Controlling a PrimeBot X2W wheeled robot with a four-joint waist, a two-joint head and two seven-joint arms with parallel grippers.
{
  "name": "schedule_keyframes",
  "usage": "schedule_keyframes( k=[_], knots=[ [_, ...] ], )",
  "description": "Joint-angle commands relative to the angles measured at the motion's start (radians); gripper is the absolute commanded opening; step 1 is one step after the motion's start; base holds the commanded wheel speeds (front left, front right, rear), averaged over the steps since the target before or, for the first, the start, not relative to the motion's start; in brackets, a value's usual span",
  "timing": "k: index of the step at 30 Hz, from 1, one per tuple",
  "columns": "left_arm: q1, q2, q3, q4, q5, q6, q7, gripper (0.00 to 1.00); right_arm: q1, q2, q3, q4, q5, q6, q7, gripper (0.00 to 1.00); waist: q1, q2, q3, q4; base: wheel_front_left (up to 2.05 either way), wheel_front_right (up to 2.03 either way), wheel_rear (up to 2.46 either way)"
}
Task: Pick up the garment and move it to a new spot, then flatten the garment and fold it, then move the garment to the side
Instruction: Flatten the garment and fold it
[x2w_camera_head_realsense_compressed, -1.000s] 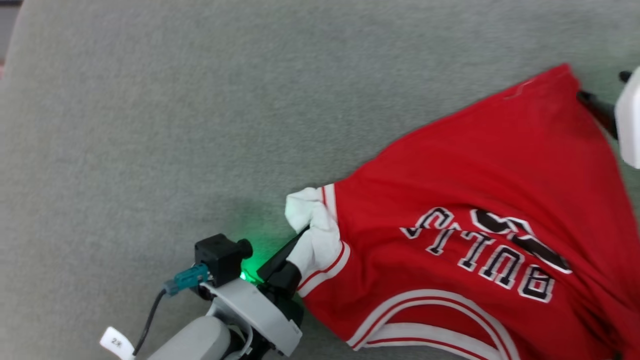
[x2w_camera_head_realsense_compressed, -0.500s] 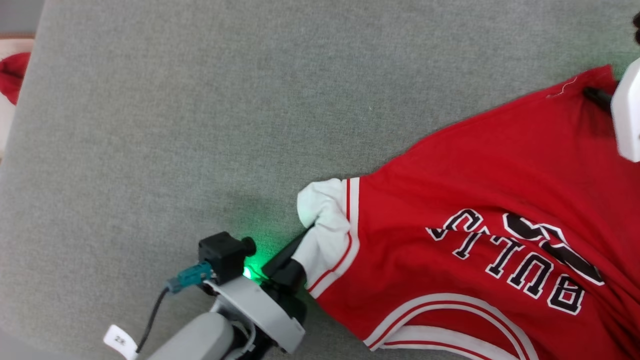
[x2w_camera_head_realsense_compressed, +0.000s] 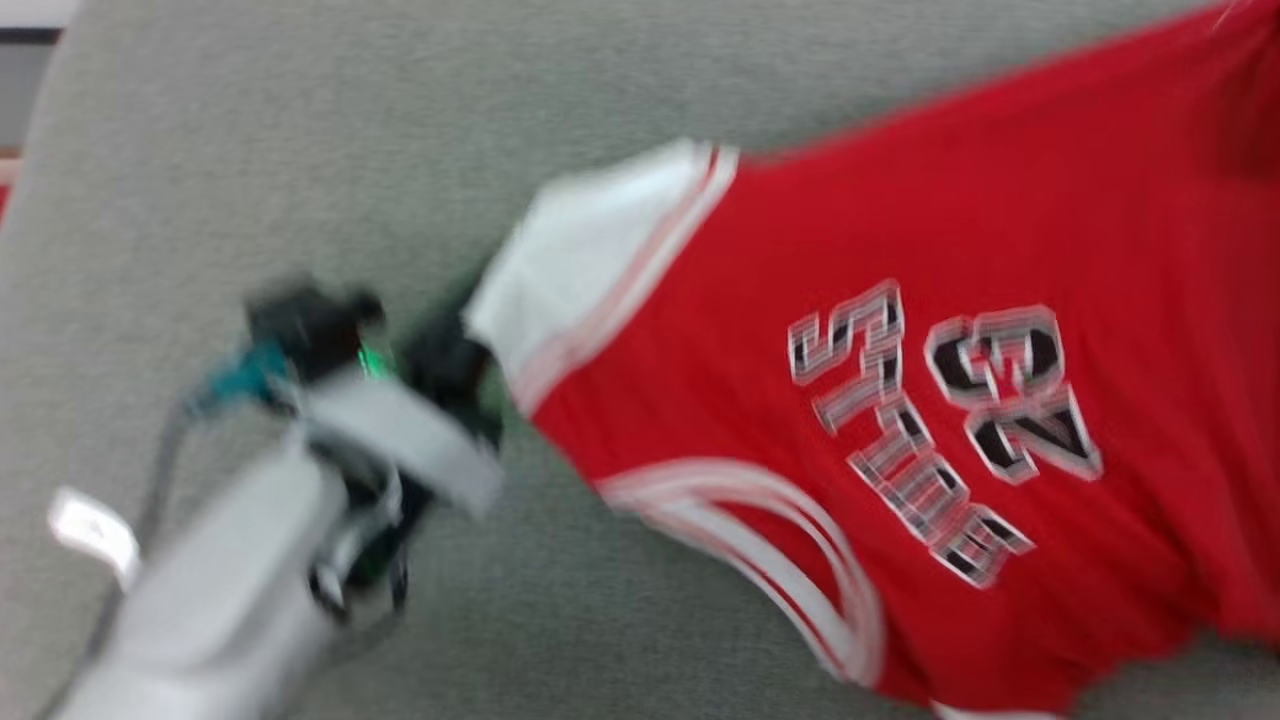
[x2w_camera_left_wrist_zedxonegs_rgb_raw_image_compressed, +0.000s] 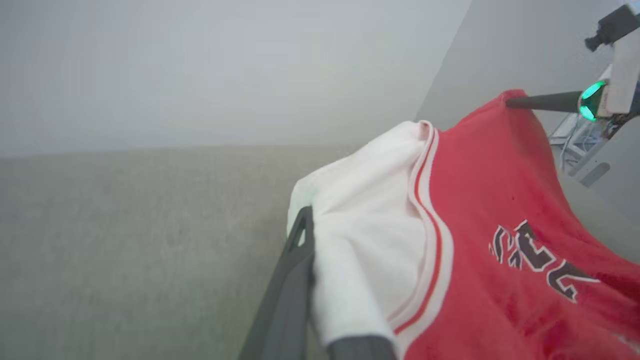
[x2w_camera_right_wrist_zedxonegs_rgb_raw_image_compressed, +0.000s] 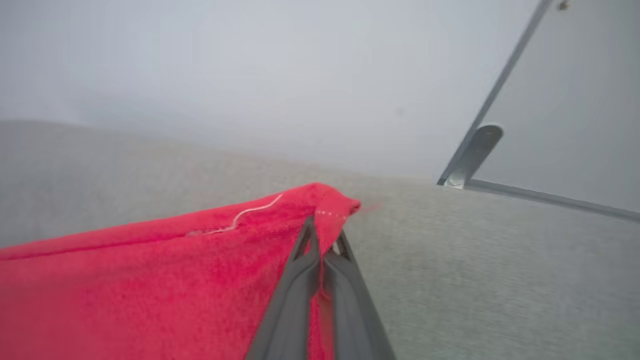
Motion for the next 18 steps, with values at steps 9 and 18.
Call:
schedule_keyframes(
  k=[9, 18],
  knots=[
    [-0.496, -0.046, 0.159, 0.237, -0.175, -0.069, 0.126, 0.00, -0.288, 0.141, -0.185, 0.256, -0.133, -0.002, -0.202, 0.00, 0.0000, -0.0001, 0.064, -0.101, 0.00, 0.00, 0.00],
    [-0.937, -0.064, 0.222, 0.532, -0.144, -0.078, 0.079, 0.00, -0.587, 0.205, -0.321, 0.434, -0.274, -0.005, -0.411, 0.00, 0.0000, -0.0001, 0.116, -0.135, 0.00, 0.00, 0.00]
  ],
)
